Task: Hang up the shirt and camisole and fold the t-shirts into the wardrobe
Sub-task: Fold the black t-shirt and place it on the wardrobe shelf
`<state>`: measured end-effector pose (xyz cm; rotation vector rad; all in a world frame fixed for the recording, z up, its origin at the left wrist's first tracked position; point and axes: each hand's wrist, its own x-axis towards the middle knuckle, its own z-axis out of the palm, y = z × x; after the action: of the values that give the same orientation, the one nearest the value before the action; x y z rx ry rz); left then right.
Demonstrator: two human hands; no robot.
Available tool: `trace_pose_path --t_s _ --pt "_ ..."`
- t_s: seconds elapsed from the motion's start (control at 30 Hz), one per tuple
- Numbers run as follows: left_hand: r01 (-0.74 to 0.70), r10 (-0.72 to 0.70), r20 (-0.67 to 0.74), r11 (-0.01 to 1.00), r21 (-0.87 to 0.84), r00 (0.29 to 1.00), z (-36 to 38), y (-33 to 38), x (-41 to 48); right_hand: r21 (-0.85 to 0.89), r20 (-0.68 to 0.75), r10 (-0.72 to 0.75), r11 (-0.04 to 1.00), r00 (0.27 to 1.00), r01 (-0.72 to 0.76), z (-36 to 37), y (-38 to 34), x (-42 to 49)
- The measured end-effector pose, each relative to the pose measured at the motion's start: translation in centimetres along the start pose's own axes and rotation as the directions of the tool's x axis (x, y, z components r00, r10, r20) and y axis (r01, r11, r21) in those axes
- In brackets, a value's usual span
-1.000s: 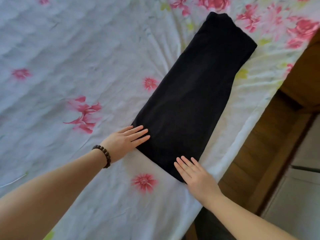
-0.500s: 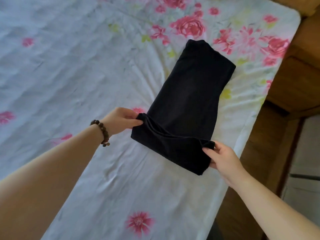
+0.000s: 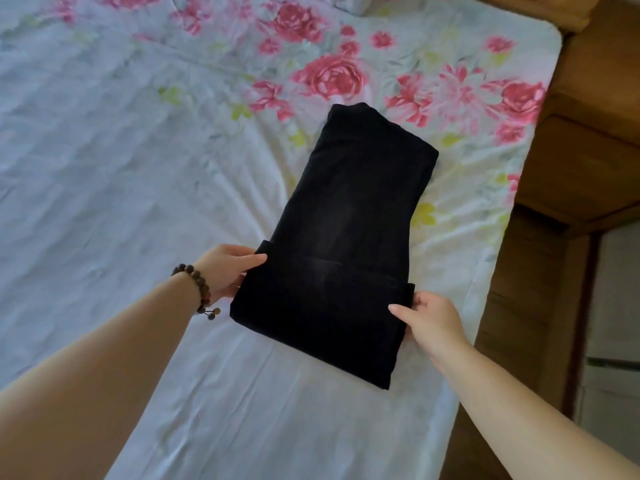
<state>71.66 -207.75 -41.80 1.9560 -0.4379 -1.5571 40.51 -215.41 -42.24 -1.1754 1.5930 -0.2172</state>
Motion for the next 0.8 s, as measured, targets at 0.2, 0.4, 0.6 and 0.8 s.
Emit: trace_pose_path --t_s 0.2,0.4,0.6,0.8 --pt "-0.058 0.055 -0.067 0.997 -0.058 0.996 1.1 1.3 0.1 0.146 -0.079 0.018 0.989 0.997 -0.007 -0.2 1.0 1.0" --pt "-0.127 0.111 -0.182 0.988 -0.083 0.977 2.1 2.9 1.3 0.189 -0.135 -0.013 0.981 0.991 0.039 -0.3 -0.3 3.1" --pt "0.037 -0.037 -0.098 0.999 0.002 0.994 1.7 3.1 1.6 0.205 -0.021 0.179 0.964 0.984 -0.171 -0.4 -0.7 3.5" --pt "0.038 -0.035 -0.070 0.998 0.043 0.997 -0.1 1.3 0.2 0.155 0.082 0.234 0.957 0.969 -0.244 -0.6 0.0 0.4"
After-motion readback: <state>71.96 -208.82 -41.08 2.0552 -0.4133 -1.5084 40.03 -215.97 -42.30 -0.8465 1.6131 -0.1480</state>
